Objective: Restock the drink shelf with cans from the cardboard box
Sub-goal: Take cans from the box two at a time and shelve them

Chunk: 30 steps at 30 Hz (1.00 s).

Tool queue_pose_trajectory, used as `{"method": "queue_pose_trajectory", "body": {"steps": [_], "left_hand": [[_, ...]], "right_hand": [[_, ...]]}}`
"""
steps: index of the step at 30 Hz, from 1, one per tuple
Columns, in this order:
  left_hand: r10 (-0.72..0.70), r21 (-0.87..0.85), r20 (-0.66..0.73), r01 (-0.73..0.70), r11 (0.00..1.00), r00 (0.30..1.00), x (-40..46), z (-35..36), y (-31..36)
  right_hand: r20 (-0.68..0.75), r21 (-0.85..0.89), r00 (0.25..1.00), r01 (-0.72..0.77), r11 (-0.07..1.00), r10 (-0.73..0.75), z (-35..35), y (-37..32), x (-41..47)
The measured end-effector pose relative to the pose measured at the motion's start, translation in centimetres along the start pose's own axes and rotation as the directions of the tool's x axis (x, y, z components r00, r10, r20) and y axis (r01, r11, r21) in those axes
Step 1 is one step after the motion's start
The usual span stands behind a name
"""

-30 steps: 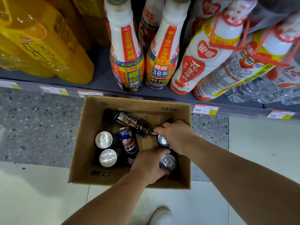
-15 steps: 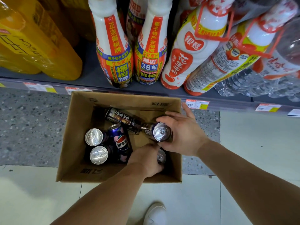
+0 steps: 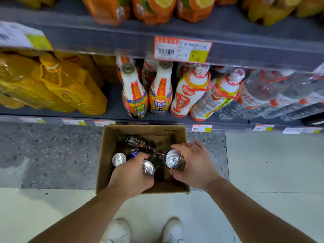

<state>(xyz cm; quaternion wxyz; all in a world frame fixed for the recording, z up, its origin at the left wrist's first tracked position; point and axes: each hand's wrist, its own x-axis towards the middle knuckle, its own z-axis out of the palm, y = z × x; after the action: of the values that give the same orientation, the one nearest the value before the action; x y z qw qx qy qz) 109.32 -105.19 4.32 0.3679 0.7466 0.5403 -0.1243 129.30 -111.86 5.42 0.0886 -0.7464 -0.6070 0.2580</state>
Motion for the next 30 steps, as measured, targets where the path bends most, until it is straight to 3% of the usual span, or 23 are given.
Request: {"method": "queue_pose_trajectory", "body": {"steps": [12,19,24,30], "left_hand": [[0.196,0.078,-0.055,-0.192,0.978,0.979,-14.3,-20.2,8.5],[0.376,0.132,-0.061,-0.366,0.921,0.925,-23.6,-32.1,17.5],[0.511,0.168,-0.120,-0.490,0.856,0.851,-28.9,-37.5,26.1],[0.688,0.192,-0.165,-0.662,0.725,0.706,-32.8,-38.6,37.3]], "right_hand": [[0.030,0.139,0.981,-0.194,0.971,0.192,-19.0,-13.8,-8.8],[-0.063,0.200,0.963,-0.245,0.949,0.262,-33.4,-19.0,-16.0],[-0.234,0.234,0.916,-0.273,0.933,0.327,-42.2,-19.3,-20.6],[-0.374,0.342,0.820,-0.313,0.886,0.434,-50.4,-15.4,-27.2]]}}
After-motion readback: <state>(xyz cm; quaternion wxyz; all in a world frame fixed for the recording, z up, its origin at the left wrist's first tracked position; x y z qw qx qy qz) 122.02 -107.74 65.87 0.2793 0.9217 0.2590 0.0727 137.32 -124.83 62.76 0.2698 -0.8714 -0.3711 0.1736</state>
